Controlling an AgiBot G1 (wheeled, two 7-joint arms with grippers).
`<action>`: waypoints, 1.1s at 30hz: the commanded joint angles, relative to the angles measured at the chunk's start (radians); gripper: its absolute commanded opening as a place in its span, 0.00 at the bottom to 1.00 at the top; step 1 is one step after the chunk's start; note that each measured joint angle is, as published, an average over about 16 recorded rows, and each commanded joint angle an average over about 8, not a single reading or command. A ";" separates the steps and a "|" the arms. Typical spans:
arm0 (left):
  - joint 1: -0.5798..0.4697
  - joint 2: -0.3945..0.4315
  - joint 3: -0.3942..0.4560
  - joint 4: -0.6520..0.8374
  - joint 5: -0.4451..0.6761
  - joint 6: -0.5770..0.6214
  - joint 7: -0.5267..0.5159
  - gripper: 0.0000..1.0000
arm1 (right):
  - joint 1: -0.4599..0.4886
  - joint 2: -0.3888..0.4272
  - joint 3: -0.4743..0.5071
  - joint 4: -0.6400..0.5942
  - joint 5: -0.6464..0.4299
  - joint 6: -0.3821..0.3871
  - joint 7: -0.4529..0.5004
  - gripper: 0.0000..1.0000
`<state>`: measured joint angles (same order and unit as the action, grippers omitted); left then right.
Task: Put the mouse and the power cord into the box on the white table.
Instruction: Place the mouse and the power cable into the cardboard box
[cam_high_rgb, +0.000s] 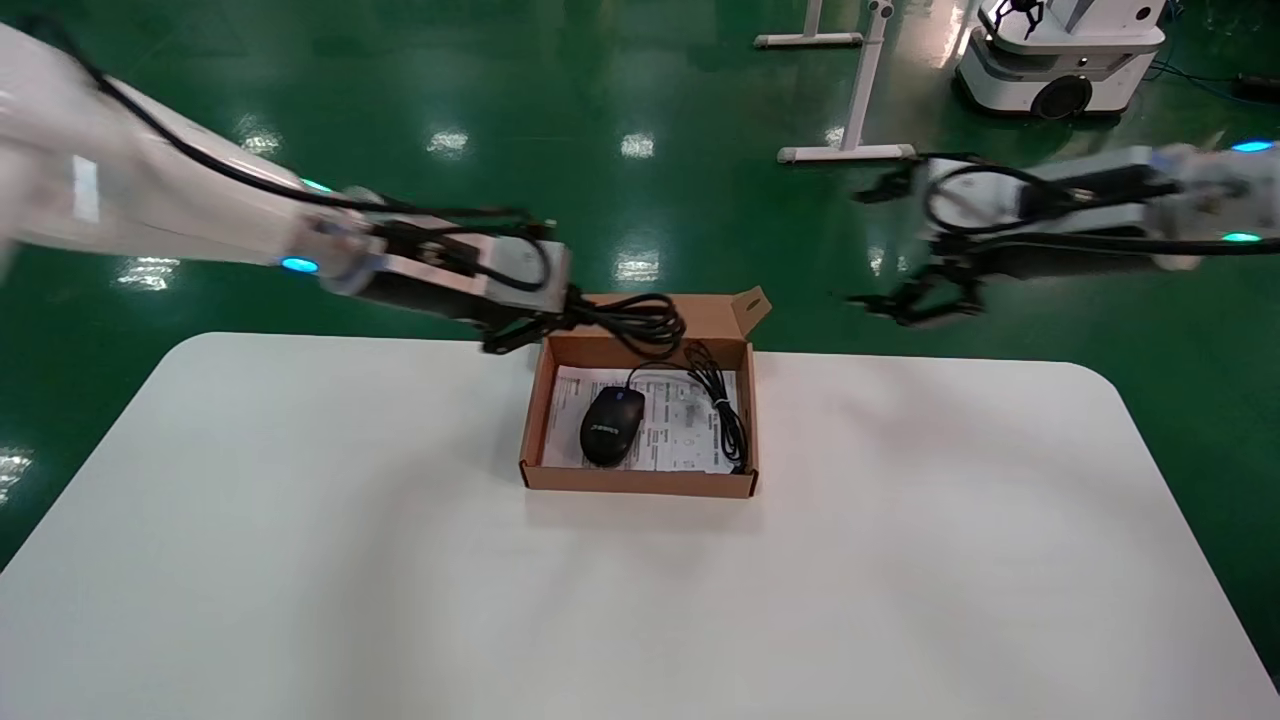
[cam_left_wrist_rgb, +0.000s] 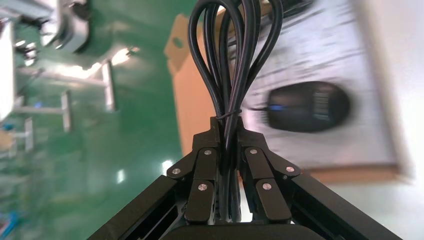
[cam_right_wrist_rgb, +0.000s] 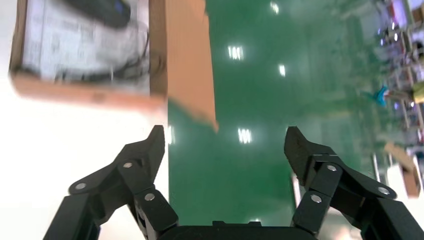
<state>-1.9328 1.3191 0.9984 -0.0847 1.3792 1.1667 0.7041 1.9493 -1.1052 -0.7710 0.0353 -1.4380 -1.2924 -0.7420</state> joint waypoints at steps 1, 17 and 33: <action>0.040 0.037 -0.005 -0.005 -0.006 -0.084 0.004 0.00 | 0.009 0.036 -0.005 -0.011 -0.007 -0.016 -0.005 1.00; 0.170 0.044 0.078 -0.230 -0.012 -0.237 -0.144 0.00 | 0.004 0.123 -0.014 -0.038 -0.020 -0.060 -0.024 1.00; 0.165 0.040 0.185 -0.276 0.007 -0.182 -0.218 1.00 | 0.023 0.133 -0.014 -0.031 -0.021 -0.099 -0.022 1.00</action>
<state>-1.7664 1.3592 1.1799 -0.3587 1.3841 0.9815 0.4882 1.9713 -0.9703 -0.7814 0.0032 -1.4538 -1.3904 -0.7660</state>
